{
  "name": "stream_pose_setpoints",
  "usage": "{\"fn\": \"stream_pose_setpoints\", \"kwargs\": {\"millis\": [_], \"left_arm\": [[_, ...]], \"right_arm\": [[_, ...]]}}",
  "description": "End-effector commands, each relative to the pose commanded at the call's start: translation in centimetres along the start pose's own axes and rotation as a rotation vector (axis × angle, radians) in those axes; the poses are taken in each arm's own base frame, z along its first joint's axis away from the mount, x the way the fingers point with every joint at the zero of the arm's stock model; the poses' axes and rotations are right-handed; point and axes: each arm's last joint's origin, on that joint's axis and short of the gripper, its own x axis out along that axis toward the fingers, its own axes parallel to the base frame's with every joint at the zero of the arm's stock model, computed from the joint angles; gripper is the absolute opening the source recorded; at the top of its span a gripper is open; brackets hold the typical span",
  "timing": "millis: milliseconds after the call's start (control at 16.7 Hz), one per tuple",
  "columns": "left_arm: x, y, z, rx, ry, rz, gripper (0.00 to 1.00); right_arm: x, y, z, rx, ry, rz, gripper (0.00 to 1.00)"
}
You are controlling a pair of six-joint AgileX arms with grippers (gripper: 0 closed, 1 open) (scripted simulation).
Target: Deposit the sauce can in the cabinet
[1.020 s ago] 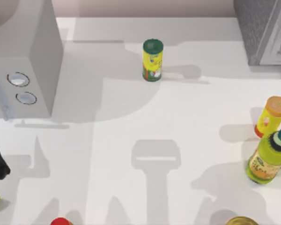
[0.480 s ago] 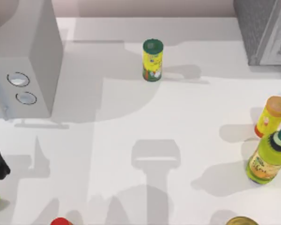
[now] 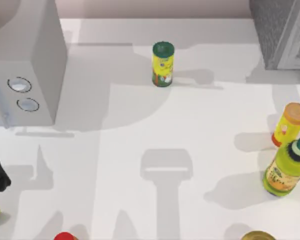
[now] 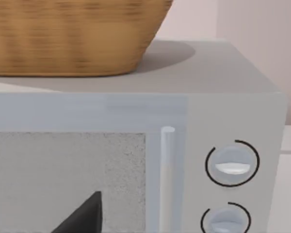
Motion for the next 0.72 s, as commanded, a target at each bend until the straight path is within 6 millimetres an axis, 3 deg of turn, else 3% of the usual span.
{"fn": "stream_pose_setpoints", "kwargs": {"millis": [180,360,720], "left_arm": [[0.0,0.0,0.0,0.0,0.0,0.0,1.0],[0.0,0.0,0.0,0.0,0.0,0.0,1.0],[0.0,0.0,0.0,0.0,0.0,0.0,1.0]], "right_arm": [[2.5,1.2,2.1,0.001,0.01,0.025,0.0],[4.2,2.1,2.8,-0.002,0.025,0.041,0.0],[4.5,2.2,2.7,-0.001,0.032,0.04,0.0]]}}
